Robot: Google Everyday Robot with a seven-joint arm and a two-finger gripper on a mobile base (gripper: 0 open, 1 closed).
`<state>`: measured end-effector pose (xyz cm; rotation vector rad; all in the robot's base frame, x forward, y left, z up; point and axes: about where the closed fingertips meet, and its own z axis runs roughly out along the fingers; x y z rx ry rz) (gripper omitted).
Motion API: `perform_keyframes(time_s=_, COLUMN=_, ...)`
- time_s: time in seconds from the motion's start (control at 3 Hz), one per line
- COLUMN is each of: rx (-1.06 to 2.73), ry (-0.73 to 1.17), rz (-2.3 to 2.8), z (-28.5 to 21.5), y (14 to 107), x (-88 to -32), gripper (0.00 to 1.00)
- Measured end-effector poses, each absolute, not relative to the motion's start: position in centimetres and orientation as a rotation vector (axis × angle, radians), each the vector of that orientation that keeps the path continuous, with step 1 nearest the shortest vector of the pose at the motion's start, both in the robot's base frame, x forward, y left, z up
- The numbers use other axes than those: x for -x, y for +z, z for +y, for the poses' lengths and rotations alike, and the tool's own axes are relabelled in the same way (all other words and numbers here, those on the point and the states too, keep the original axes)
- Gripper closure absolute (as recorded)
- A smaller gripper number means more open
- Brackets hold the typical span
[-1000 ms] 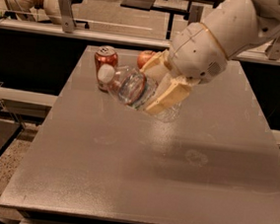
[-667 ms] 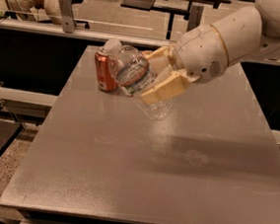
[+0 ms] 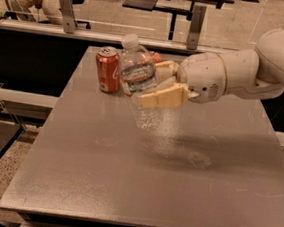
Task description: Place water bottle upright
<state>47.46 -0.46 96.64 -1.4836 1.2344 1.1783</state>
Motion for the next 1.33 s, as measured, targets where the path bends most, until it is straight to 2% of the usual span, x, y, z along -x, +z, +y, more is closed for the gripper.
perform_keyframes(time_s=0.33, rx=1.388, ry=1.233, rz=1.185, z=-0.5, y=95.3, x=-47.5, gripper=1.00)
perform_keyframes(time_s=1.33, rx=1.300, ry=1.225, rz=1.108, z=-0.3, y=91.4, x=-47.3, gripper=1.00)
